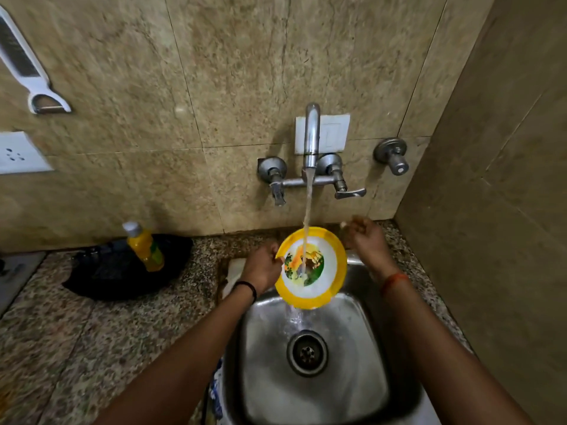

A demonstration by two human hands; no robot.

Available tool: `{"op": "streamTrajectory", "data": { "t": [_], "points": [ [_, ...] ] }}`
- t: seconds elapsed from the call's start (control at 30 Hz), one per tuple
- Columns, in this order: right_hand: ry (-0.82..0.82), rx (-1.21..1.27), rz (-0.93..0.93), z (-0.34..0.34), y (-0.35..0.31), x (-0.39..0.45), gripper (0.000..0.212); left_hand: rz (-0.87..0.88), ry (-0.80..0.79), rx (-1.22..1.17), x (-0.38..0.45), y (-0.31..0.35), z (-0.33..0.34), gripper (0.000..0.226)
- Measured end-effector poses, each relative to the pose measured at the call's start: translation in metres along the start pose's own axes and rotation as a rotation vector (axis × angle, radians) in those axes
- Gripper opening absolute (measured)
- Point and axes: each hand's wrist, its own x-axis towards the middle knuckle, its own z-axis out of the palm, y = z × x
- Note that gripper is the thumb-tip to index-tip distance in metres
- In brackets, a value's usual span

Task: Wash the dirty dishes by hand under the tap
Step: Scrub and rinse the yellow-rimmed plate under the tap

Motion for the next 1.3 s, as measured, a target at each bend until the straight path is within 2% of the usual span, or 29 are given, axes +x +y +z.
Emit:
{"op": "streamTrajectory", "data": {
  "t": [0.07,0.23,0.4,0.5,0.63,0.7,0.73,0.8,0.87,0.97,1.03,1.1,1.17,1.23,1.3],
  "points": [
    [0.025,0.207,0.038,0.003,-0.024,0.009,0.045,0.153,-0.049,0.220,0.002,0.020,0.003,0.002],
    [0.023,0.478,0.114,0.012,-0.052,0.025,0.040,0.372,-0.118,0.625,0.010,0.073,0.006,0.037],
    [-0.054,0.605,0.206,0.011,-0.046,0.034,0.030,0.421,-0.089,0.750,0.021,0.096,0.002,0.035],
    [-0.034,0.505,0.237,0.009,-0.047,0.039,0.015,0.427,-0.067,0.756,0.023,0.097,-0.005,0.035],
    [0.026,0.389,0.209,0.012,-0.050,0.042,0.014,0.429,-0.040,0.714,0.021,0.088,-0.007,0.034],
    [0.168,0.226,0.119,0.015,-0.050,0.043,0.015,0.423,-0.033,0.714,0.019,0.084,-0.008,0.035],
    [0.261,0.034,0.028,0.015,-0.051,0.043,0.017,0.427,-0.028,0.719,0.018,0.082,-0.007,0.034],
    [0.414,-0.506,-0.224,0.017,-0.054,0.035,0.023,0.436,-0.007,0.703,0.015,0.079,-0.007,0.031],
    [0.457,-0.887,-0.425,0.021,-0.055,0.026,0.026,0.443,0.018,0.671,0.013,0.075,-0.008,0.028],
    [0.417,-1.063,-0.497,0.020,-0.054,0.020,0.030,0.448,0.020,0.628,0.011,0.070,-0.012,0.034],
    [0.378,-1.037,-0.498,0.016,-0.053,0.020,0.030,0.451,0.023,0.614,0.008,0.067,-0.014,0.040],
    [0.317,-0.892,-0.475,0.010,-0.047,0.018,0.032,0.473,0.044,0.589,0.004,0.064,-0.017,0.041],
    [0.208,-0.721,-0.354,0.007,-0.038,0.012,0.044,0.502,0.054,0.569,-0.001,0.058,-0.021,0.040],
    [0.047,-0.579,-0.155,0.005,-0.026,0.006,0.053,0.542,0.065,0.538,-0.006,0.052,-0.026,0.038],
    [-0.121,-0.346,0.088,0.002,-0.012,-0.004,0.038,0.588,0.103,0.515,-0.015,0.044,-0.030,0.031]
  ]
}}
